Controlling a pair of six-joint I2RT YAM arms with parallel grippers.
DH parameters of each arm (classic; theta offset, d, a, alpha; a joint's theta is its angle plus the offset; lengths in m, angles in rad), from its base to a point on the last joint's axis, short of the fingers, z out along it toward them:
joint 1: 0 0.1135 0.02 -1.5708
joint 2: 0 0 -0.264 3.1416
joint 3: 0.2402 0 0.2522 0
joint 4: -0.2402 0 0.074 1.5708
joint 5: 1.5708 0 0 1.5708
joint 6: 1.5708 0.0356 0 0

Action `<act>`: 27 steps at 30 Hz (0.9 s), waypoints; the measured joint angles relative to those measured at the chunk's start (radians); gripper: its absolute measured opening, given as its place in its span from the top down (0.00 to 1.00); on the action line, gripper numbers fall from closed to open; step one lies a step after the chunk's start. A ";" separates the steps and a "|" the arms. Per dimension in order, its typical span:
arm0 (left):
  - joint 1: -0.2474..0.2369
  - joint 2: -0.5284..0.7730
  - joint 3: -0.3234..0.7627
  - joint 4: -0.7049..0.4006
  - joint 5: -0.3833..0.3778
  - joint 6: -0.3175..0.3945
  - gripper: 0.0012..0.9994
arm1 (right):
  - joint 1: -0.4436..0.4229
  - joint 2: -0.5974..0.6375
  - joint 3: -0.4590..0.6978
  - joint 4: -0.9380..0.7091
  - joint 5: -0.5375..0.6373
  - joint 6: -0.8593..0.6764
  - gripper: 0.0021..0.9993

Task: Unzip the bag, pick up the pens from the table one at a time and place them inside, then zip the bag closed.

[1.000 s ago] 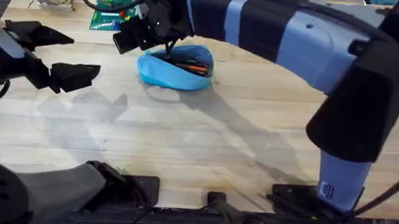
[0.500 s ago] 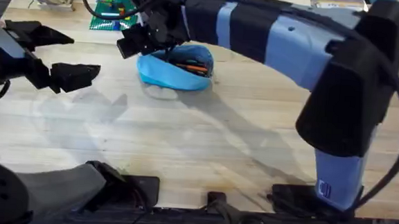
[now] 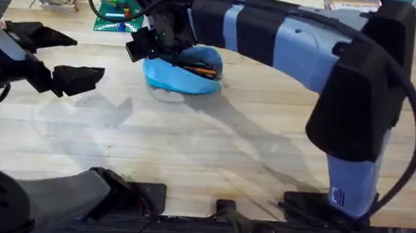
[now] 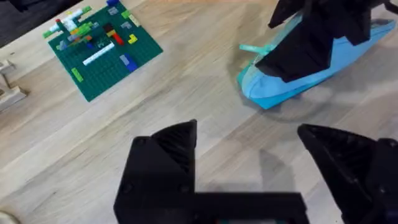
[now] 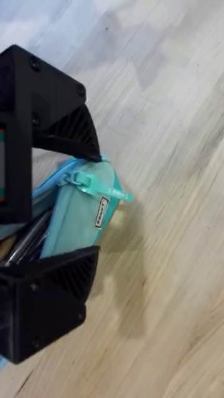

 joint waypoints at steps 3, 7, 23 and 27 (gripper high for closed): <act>0.000 0.000 0.000 0.000 0.000 0.000 0.01 | 0.000 0.000 0.000 -0.001 0.000 0.000 0.20; 0.000 0.000 0.000 0.000 0.000 0.000 0.01 | 0.000 0.000 0.000 -0.003 0.000 0.001 0.25; 0.000 0.000 0.000 0.000 0.000 0.000 0.01 | 0.004 0.000 0.001 -0.016 -0.001 0.014 0.70; 0.000 0.000 0.000 0.000 0.000 0.000 0.01 | 0.004 0.000 0.001 -0.016 -0.001 0.015 0.85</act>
